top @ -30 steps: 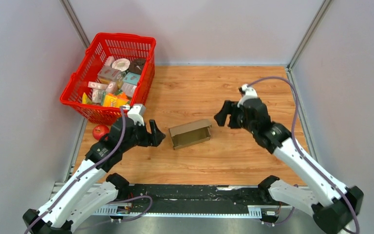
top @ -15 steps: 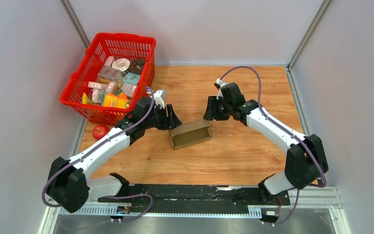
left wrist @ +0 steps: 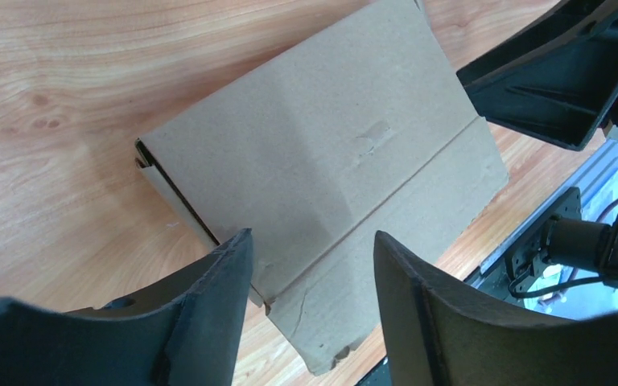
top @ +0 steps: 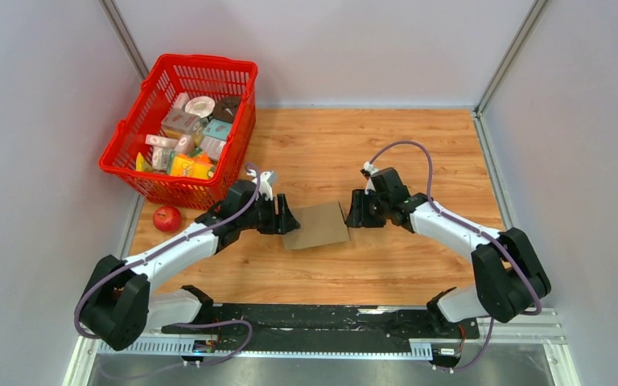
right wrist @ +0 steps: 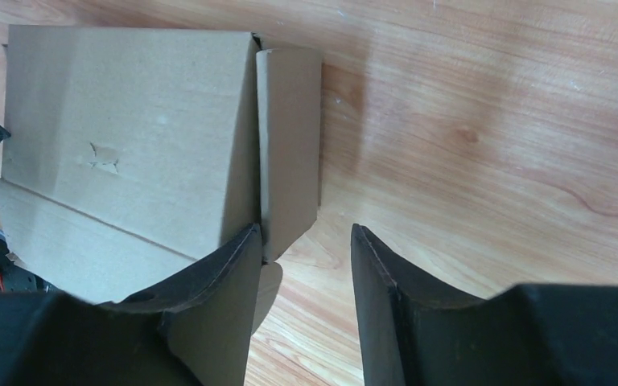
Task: Fold the paper box
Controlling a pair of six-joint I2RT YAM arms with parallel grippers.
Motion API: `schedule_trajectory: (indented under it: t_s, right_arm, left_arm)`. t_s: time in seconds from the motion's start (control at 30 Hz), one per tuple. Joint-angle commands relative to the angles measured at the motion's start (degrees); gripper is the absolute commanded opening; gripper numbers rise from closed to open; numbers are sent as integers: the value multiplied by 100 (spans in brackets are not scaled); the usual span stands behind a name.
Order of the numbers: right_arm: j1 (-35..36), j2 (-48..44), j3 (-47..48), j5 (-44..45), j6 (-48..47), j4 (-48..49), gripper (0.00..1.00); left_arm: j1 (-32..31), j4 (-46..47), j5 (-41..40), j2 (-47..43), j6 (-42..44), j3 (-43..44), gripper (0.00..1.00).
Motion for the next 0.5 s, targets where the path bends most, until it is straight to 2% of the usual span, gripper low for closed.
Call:
schedule_trajectory:
  t_s: [0.0, 0.07, 0.2, 0.47]
  right_arm:
    - [-27, -281, 290, -127, -128, 255, 50]
    - [-27, -360, 474, -153, -198, 158, 53]
    - [-80, -282, 659, -310, -252, 114, 57]
    - [-80, -193, 397, -944, -137, 483, 65]
  left_arm:
    - [-29, -757, -283, -554, 207, 276, 68]
    - [-20, -1247, -528, -809, 242, 530, 73]
    - [6, -1926, -767, -968, 163, 839, 75]
    - [59, -1917, -460, -925, -75, 461, 70]
